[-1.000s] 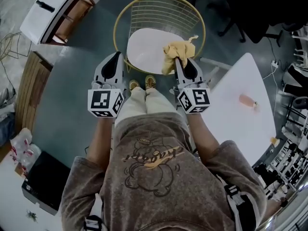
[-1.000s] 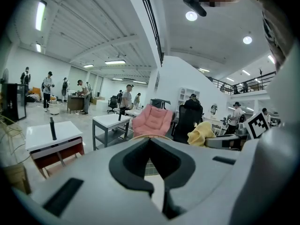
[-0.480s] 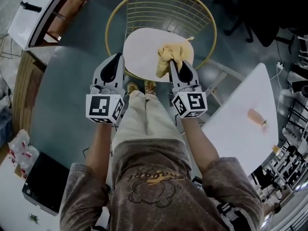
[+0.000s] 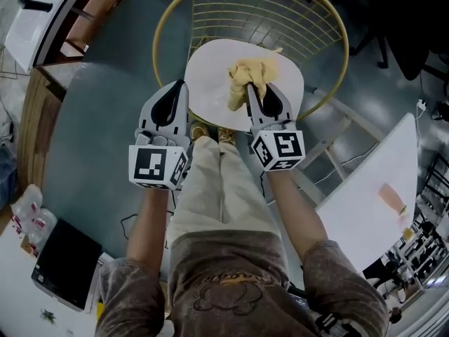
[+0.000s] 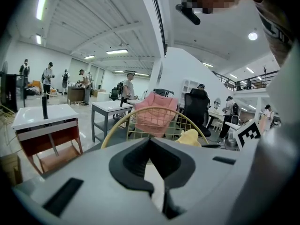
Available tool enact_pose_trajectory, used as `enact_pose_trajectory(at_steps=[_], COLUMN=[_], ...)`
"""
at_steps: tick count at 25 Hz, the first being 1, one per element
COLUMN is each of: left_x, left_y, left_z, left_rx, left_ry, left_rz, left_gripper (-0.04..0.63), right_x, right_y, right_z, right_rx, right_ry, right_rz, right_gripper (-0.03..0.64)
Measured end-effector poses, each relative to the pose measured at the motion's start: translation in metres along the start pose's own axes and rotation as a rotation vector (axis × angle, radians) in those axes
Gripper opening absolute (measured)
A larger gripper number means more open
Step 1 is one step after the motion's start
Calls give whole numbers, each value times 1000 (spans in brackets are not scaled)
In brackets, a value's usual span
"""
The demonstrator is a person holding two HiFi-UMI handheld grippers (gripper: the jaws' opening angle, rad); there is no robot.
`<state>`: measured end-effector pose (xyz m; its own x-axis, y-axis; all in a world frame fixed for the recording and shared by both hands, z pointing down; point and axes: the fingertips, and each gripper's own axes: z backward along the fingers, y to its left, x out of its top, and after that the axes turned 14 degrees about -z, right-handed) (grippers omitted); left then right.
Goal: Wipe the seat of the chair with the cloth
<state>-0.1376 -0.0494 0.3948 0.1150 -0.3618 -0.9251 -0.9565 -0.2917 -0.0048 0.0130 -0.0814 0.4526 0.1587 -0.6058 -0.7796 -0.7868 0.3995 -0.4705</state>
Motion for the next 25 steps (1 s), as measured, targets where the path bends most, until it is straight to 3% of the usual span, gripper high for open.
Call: enact_pose_trajectory(at_steps=[11, 25], left_x=[-33, -43], left_y=[2, 13], left_z=[-13, -23], left_rx=[-26, -36], left_ry=[49, 64], left_rz=[29, 48], left_gripper=[9, 9], right_x=[-40, -100], right_y=[-3, 4], right_z=[-73, -156], right_rx=[20, 11], right_ry=[28, 184], right_rz=[-34, -29], right_gripper=[104, 104])
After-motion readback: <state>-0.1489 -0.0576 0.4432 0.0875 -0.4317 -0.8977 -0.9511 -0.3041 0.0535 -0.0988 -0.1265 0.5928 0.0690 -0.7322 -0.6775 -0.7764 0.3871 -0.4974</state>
